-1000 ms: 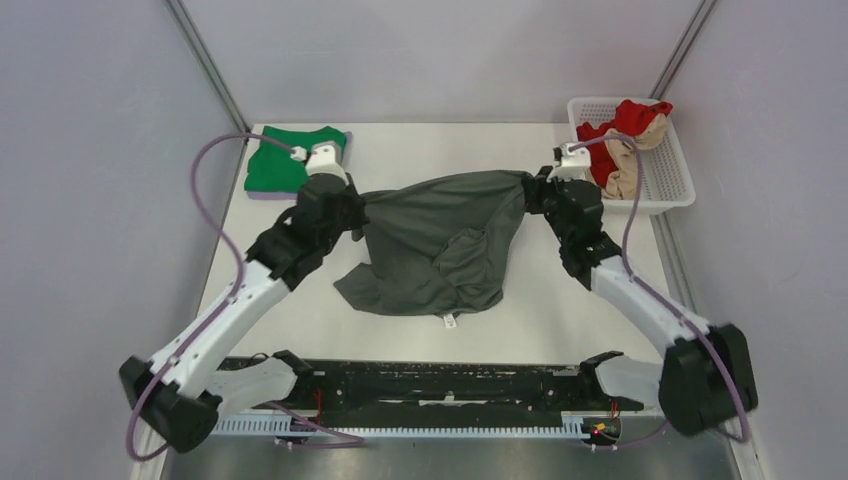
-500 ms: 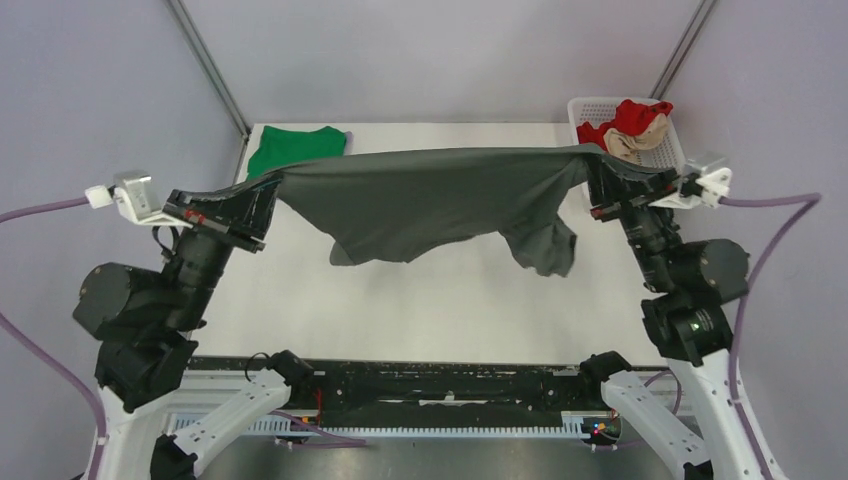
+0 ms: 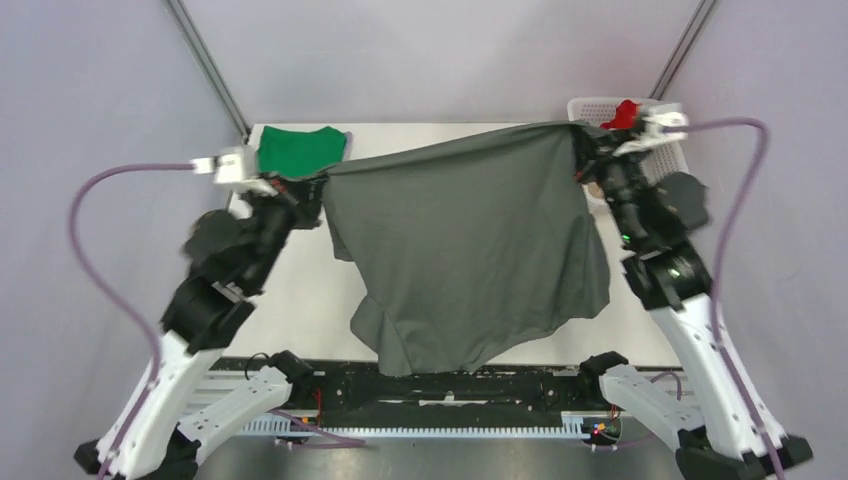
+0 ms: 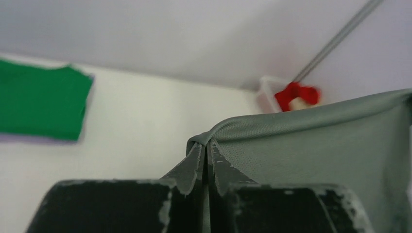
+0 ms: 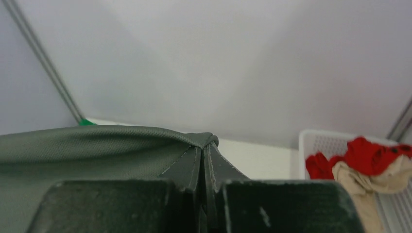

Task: Fold and stack the t-shirts
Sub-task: Flatten out the tshirt

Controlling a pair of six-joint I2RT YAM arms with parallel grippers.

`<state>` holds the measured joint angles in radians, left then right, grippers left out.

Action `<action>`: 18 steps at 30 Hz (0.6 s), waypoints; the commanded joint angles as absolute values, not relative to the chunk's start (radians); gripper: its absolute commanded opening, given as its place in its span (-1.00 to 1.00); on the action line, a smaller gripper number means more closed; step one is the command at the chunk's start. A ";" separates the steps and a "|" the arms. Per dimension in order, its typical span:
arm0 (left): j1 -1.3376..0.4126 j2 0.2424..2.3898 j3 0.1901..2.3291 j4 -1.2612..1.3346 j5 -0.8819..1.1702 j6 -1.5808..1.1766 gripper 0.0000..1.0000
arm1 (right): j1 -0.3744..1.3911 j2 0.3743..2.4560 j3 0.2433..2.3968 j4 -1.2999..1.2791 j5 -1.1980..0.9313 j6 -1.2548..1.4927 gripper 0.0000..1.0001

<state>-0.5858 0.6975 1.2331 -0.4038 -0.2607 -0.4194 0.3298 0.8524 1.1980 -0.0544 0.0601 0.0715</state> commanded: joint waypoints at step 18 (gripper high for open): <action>-0.465 1.530 1.121 -0.314 -0.395 -0.476 0.99 | 0.296 1.901 1.415 0.044 0.239 0.037 0.96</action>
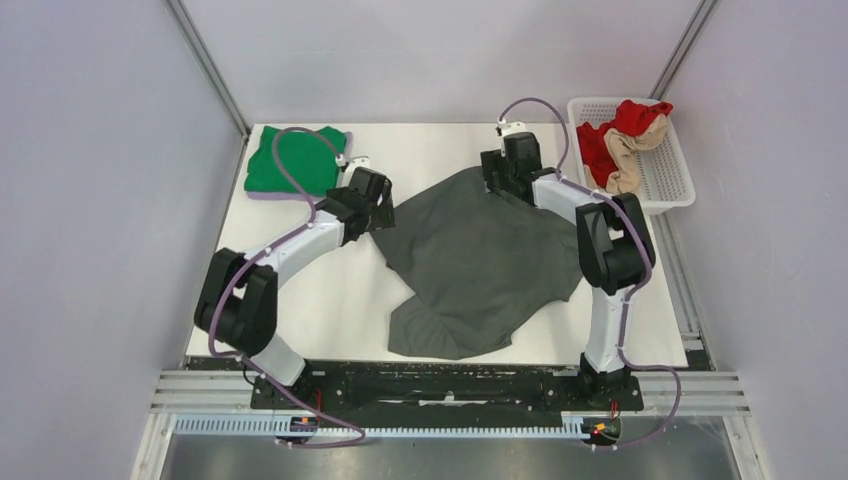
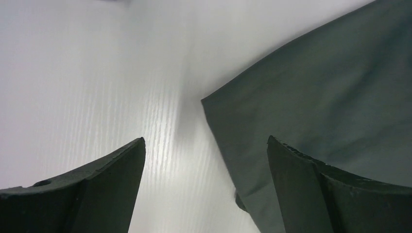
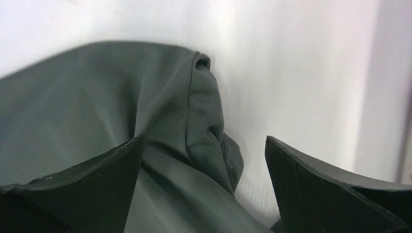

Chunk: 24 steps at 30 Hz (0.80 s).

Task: Fold and stack the t-shirts
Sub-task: Flatten out the tshirt

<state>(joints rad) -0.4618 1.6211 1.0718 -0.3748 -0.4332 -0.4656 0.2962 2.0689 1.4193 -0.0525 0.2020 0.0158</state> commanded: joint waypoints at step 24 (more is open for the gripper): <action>-0.467 1.822 1.128 -0.117 0.089 -0.533 0.99 | 0.303 1.122 0.386 0.054 0.018 0.295 0.96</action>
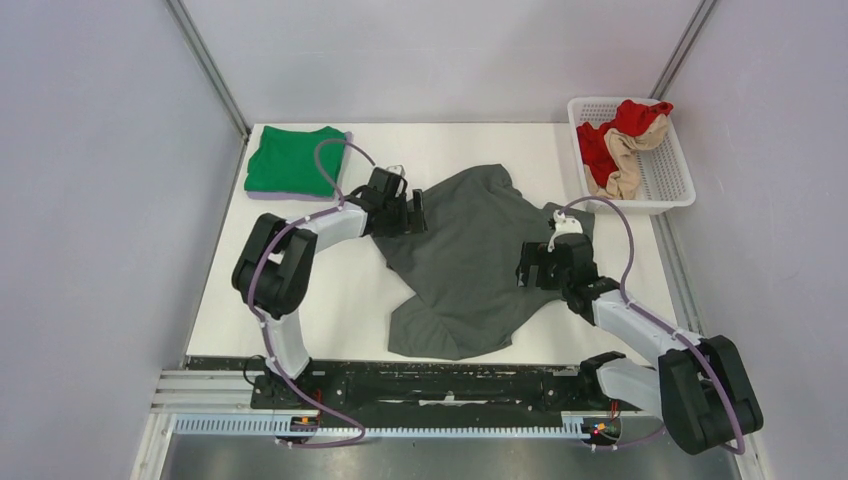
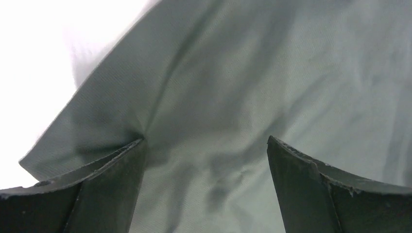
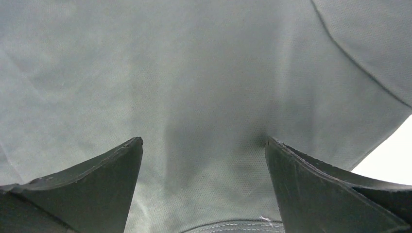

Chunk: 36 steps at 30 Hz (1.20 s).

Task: Fold and stack the t-shirts
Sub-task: Flatten out the tshirt

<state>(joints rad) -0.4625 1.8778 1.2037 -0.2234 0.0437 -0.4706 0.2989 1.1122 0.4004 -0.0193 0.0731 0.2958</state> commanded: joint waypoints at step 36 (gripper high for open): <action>-0.472 1.095 0.612 -0.342 -0.318 -0.811 0.99 | 0.505 1.050 0.493 -0.178 0.165 0.323 0.96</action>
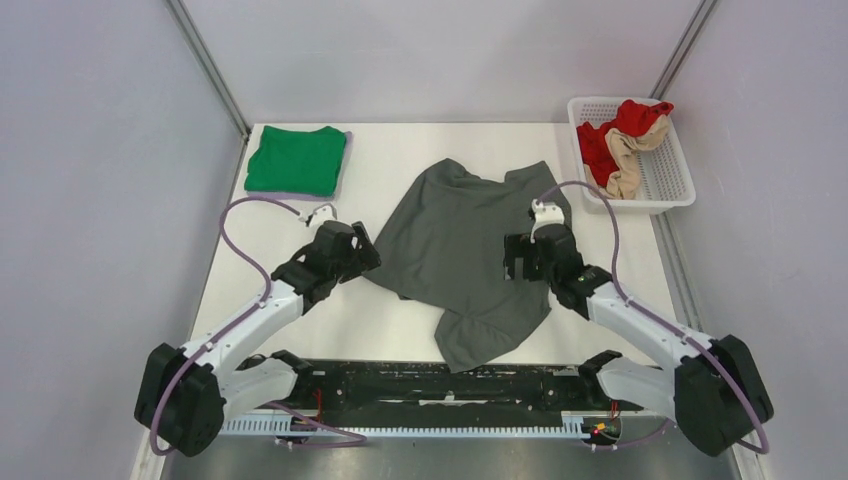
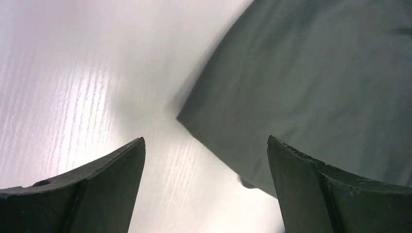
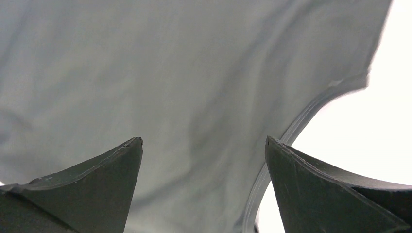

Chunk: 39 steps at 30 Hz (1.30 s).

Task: Fold and stack the t-shirts
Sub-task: Flatten out the tshirt

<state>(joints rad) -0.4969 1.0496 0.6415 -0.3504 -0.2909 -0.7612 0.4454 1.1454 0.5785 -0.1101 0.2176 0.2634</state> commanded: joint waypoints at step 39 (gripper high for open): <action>-0.849 1.777 1.155 -0.256 -0.122 -0.677 -0.90 | 0.529 0.726 0.408 -0.351 0.365 0.236 0.96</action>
<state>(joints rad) -0.7887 1.6592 1.0359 -0.2153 -0.1238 -0.6895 0.5274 0.7387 0.4084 -0.3618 0.3206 0.2504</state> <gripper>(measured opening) 0.046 0.981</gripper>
